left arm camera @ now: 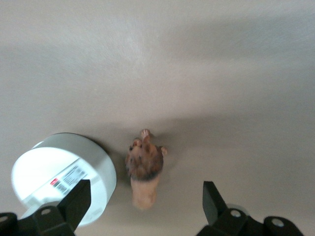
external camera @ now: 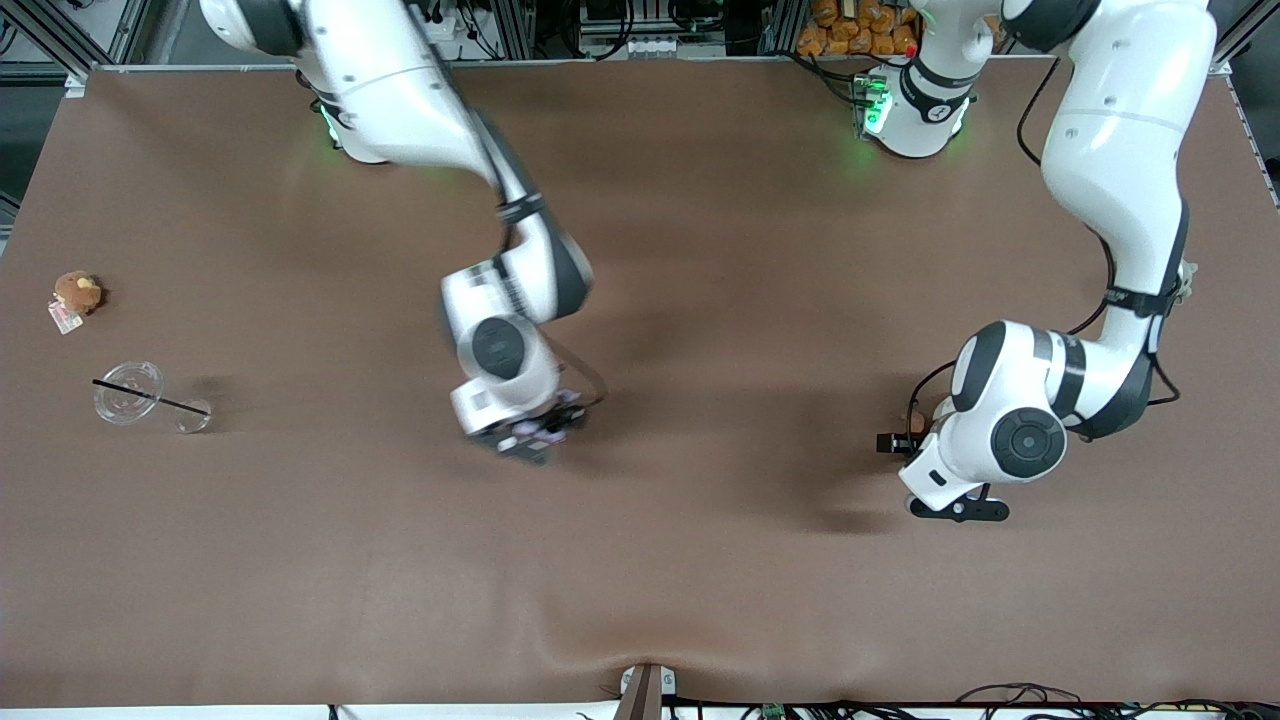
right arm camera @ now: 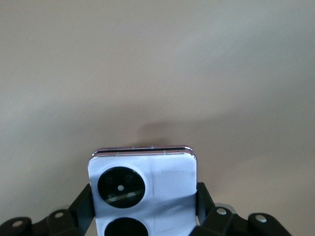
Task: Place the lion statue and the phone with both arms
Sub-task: 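Set the lion beside the white cup while the right gripper carries the phone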
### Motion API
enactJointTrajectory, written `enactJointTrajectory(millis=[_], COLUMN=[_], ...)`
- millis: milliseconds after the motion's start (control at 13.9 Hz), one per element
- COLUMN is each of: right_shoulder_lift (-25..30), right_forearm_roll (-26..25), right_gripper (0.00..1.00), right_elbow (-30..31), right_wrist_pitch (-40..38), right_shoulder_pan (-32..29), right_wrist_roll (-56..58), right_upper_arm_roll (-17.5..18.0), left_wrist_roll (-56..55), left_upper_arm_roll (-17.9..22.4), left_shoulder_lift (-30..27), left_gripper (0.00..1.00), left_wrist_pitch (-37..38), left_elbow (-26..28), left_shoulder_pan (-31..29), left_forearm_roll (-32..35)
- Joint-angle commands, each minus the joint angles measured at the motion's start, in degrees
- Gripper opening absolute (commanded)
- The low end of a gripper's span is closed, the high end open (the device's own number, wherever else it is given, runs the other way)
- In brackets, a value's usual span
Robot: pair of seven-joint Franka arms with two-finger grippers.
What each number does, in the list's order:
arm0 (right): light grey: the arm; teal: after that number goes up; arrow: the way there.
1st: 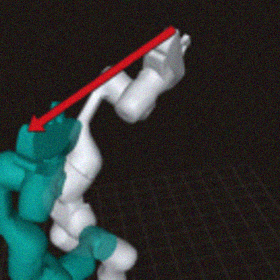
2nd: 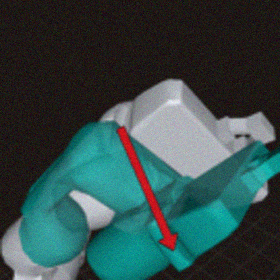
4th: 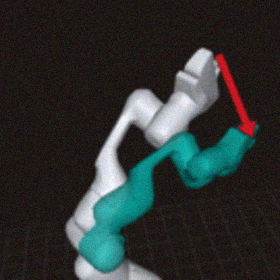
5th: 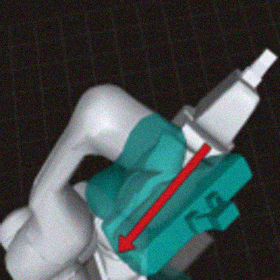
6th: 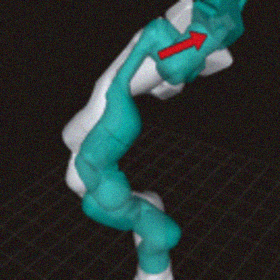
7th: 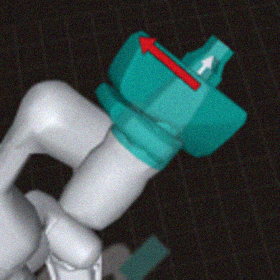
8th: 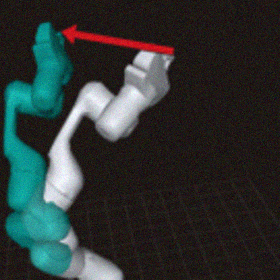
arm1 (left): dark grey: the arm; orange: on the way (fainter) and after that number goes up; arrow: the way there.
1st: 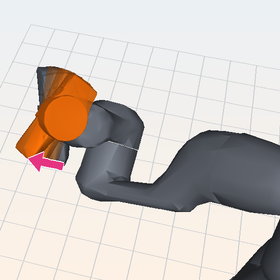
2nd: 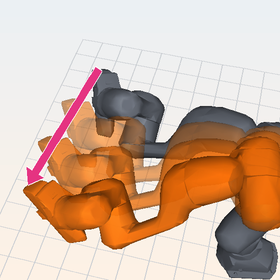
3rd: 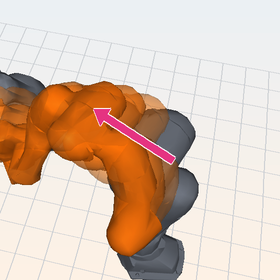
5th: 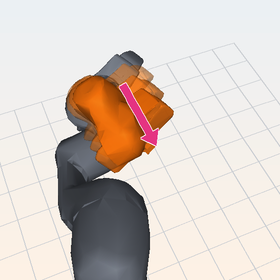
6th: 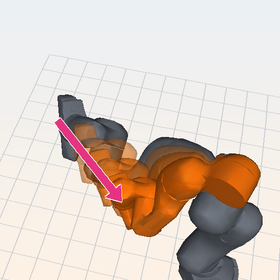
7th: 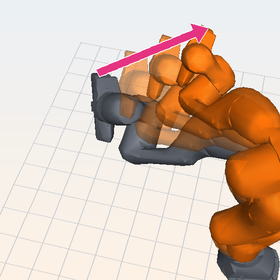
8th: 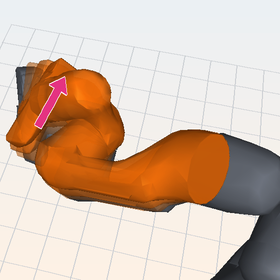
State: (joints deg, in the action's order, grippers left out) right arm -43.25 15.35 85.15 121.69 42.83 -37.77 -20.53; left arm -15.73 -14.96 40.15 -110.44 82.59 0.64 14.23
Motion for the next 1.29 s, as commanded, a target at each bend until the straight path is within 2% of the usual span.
enactJointTrajectory(millis=[0,215,431,718,1149,1221], right_shoulder_lift=[2.03,2.03,1.94,1.94,1.33,1.33], right_forearm_roll=[0.38,0.38,0.82,1.0,1.0,1.0], right_gripper=[0.06,0.07,0.09,0.11,0.14,0.16], right_elbow=[1.5,2.82,3.87,8.26,10.3,10.21], right_wrist_pitch=[-3.03,-3.03,-3.65,-4.09,-7.96,-7.87], right_shoulder_pan=[-3.0,-11.07,-19.16,-26.55,-31.83,-32.36], right_wrist_roll=[9.96,22.25,35.44,50.65,55.34,55.34], right_upper_arm_roll=[-4.94,-5.66,-5.66,-5.57,-5.39,-5.31], left_wrist_roll=[-0.62,0.17,0.43,1.22,6.39,8.32], left_upper_arm_roll=[0.02,-0.24,-0.42,-0.33,0.55,2.12], left_shoulder_lift=[-6.3,-12.35,-18.59,-26.6,-34.42,-36.79], left_gripper=[1.0,1.0,1.0,1.0,1.0,1.0], left_wrist_pitch=[4.7,6.29,11.64,17.09,24.56,24.75], left_elbow=[-1.02,-0.94,-0.94,-0.94,-0.33,0.9], left_shoulder_pan=[-0.02,-0.55,-1.42,-4.5,-7.92,-8.02], left_forearm_roll=[0.18,-0.52,-1.49,-8.94,-12.11,-14.04])
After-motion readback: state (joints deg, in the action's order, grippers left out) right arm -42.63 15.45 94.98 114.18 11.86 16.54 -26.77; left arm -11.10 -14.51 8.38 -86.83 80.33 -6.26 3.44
